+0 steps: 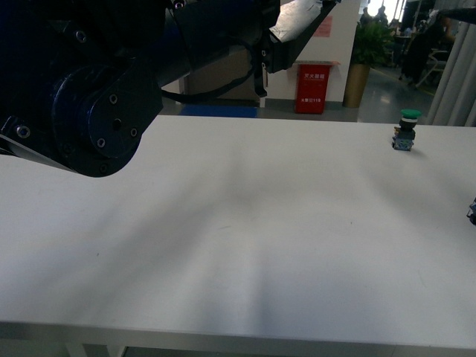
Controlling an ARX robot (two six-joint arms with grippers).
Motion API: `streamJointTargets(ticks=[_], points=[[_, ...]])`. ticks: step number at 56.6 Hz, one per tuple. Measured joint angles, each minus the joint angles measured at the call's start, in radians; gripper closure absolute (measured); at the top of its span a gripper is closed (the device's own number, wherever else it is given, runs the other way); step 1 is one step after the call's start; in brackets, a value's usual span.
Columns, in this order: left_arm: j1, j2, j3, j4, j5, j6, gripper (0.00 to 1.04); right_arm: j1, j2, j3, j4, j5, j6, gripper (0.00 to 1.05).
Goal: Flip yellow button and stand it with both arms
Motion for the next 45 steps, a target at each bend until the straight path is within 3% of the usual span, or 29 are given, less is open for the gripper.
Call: streamJointTargets(ticks=[20,30,35,39,45], points=[[-0.002,0.000,-0.008,-0.008,0.002,0.009,0.68,0.063,0.006,-0.002,-0.018,0.002,-0.091,0.09],[-0.002,0.000,-0.008,-0.008,0.002,0.011,0.68,0.084,0.031,-0.001,-0.022,0.014,-0.097,0.36],[-0.002,0.000,-0.008,-0.005,0.000,0.008,0.68,0.092,0.036,-0.001,-0.021,0.025,-0.097,0.59],[-0.001,0.000,-0.008,-0.001,-0.003,0.000,0.69,0.092,0.038,-0.001,-0.009,0.024,-0.092,0.68],[0.000,0.000,-0.008,-0.001,-0.008,-0.003,0.69,0.092,0.040,-0.001,0.006,0.030,-0.089,0.70]])
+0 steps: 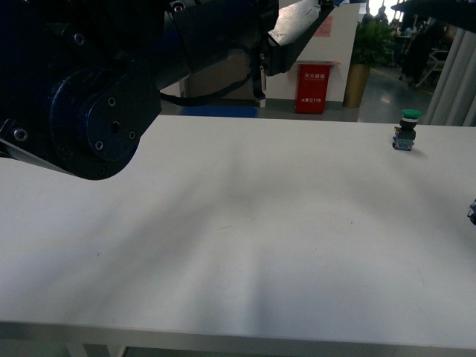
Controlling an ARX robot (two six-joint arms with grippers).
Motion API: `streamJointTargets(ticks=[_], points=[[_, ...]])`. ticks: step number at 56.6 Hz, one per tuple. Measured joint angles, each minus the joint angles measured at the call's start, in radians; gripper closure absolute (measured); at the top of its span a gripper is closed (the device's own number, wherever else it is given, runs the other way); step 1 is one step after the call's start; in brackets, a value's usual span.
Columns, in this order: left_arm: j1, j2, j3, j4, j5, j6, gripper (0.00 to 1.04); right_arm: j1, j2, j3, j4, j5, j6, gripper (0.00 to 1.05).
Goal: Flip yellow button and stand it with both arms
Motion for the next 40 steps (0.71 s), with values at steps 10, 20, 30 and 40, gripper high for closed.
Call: streamJointTargets(ticks=[10,20,30,40], points=[[0.000,0.000,0.000,-0.001,-0.003,0.002,0.69,0.000,0.005,-0.001,0.019,0.006,0.002,0.70],[0.009,-0.006,-0.008,-0.021,0.004,0.016,0.56,0.000,0.005,-0.017,0.040,0.035,0.010,0.70],[0.048,-0.057,-0.073,-0.070,0.031,0.069,0.26,-0.010,-0.004,-0.039,0.053,0.064,0.013,0.70],[0.098,-0.214,-0.167,-0.363,0.024,0.311,0.05,-0.010,-0.011,-0.047,0.055,0.076,0.013,0.70]])
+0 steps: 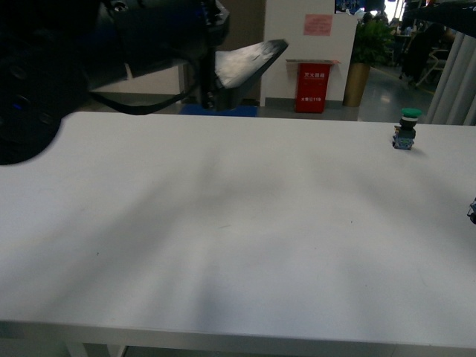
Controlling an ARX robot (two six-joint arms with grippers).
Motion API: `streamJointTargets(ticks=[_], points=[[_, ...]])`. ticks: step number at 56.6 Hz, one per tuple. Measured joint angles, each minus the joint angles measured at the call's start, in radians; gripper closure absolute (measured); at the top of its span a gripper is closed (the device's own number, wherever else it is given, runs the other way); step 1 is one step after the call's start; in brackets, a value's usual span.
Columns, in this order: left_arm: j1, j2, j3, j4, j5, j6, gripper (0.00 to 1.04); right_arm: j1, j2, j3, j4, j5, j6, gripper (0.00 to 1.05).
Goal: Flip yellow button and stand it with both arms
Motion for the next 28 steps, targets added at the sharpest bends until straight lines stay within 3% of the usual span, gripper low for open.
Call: streamJointTargets(ticks=[5,12,20,28], points=[[0.024,-0.142,-0.052,-0.344,-0.175,0.325,0.06,0.000,-0.019,-0.013,0.001,0.000,-0.006,0.71],[0.059,-0.294,-0.171,-0.602,-0.406,0.697,0.06,-0.001,-0.035,-0.025,0.003,0.002,-0.006,0.71],[0.115,-0.450,-0.354,-0.630,-0.614,1.094,0.06,-0.003,-0.039,-0.035,0.012,0.005,-0.006,0.71],[0.201,-0.625,-0.541,-0.601,-0.711,1.382,0.08,-0.003,-0.039,-0.035,0.014,0.005,-0.007,0.71]])
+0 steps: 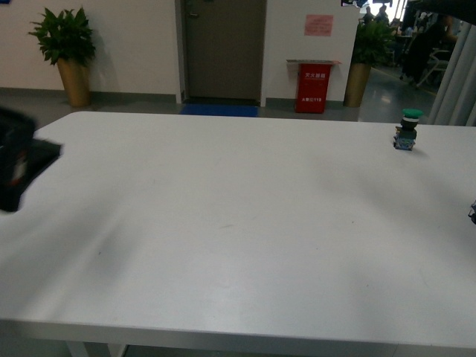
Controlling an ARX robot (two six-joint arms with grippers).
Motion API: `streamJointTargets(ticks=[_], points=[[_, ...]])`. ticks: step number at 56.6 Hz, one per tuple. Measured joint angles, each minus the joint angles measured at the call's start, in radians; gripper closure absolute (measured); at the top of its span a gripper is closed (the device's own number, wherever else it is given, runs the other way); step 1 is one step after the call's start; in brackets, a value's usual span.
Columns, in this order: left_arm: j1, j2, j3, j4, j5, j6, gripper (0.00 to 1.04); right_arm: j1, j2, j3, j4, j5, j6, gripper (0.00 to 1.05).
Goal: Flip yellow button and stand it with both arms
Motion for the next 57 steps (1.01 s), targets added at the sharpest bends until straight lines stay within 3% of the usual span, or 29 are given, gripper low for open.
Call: streamJointTargets(ticks=[6,10,30,57], points=[[0.077,-0.087,-0.194,0.322,0.039,-0.100,0.25,0.000,0.000,0.000,0.000,0.000,-0.002,0.71],[0.099,-0.164,-0.314,0.427,0.039,-0.196,0.40,-0.001,0.000,0.000,-0.001,0.009,-0.005,0.71],[0.100,-0.381,-0.468,0.367,0.046,-0.276,1.01,0.007,-0.013,0.002,-0.039,0.027,-0.031,0.71],[0.100,-0.621,-0.552,0.230,0.045,-0.284,1.01,0.043,-0.035,0.008,-0.080,0.058,-0.054,0.71]])
